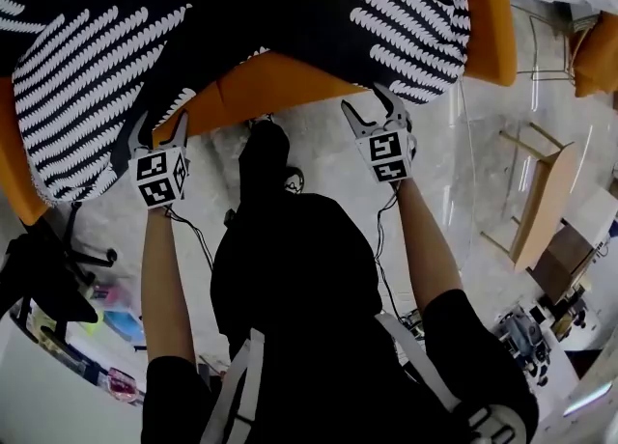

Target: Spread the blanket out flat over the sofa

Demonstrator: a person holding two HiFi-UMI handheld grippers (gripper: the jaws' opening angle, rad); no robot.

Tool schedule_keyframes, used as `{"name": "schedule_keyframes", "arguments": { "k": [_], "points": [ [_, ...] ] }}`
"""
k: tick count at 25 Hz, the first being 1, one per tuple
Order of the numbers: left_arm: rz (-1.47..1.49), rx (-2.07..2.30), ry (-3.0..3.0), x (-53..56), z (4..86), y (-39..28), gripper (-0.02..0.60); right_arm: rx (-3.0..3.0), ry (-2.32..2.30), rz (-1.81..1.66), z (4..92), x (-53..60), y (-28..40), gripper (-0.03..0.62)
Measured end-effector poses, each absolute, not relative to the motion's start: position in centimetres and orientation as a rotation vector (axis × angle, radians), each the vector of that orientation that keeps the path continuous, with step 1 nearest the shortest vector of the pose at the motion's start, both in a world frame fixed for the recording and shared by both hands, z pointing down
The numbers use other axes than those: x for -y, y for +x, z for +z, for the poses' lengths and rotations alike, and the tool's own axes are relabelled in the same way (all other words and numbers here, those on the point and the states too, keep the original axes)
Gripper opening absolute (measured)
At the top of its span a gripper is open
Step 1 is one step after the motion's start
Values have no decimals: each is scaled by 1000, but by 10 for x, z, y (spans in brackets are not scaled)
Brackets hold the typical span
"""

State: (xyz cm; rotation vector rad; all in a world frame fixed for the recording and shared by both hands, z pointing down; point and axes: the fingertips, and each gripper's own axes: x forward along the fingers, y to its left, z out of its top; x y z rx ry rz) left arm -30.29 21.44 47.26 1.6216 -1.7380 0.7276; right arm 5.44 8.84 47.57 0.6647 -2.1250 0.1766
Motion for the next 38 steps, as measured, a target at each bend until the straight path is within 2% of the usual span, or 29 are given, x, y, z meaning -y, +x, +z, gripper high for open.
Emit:
{"name": "schedule_keyframes", "arguments": {
  "k": [11, 17, 22, 25, 27, 28, 30, 31, 32, 35, 38],
  "points": [
    [838, 1709, 1569, -188, 544, -296, 291, 2062, 598, 206, 567, -56, 60, 275],
    [868, 1685, 1489, -203, 590, -339, 291, 2019, 568, 295, 629, -64, 33, 264],
    [895, 1631, 1466, -167, 600, -348, 290, 1947, 540, 308, 642, -37, 27, 236],
    [945, 1574, 1456, -164, 605, -346, 290, 1873, 523, 306, 642, -35, 26, 192],
    [956, 1528, 1426, -165, 607, -346, 288, 1832, 508, 312, 636, -37, 28, 190],
    [958, 1509, 1408, -164, 608, -348, 268, 1821, 501, 312, 634, -36, 28, 188],
    [958, 1482, 1373, -161, 611, -353, 169, 1809, 498, 308, 630, -30, 29, 167],
    [958, 1469, 1366, -160, 612, -355, 147, 1800, 503, 306, 629, -26, 30, 82],
    [961, 1454, 1368, -157, 612, -355, 126, 1791, 507, 306, 628, -22, 30, 34],
    [980, 1425, 1407, -154, 609, -354, 72, 1768, 515, 335, 623, -13, 32, 32],
    [979, 1422, 1412, -158, 601, -349, 46, 1759, 532, 357, 613, -6, 39, 32]
  ]
}}
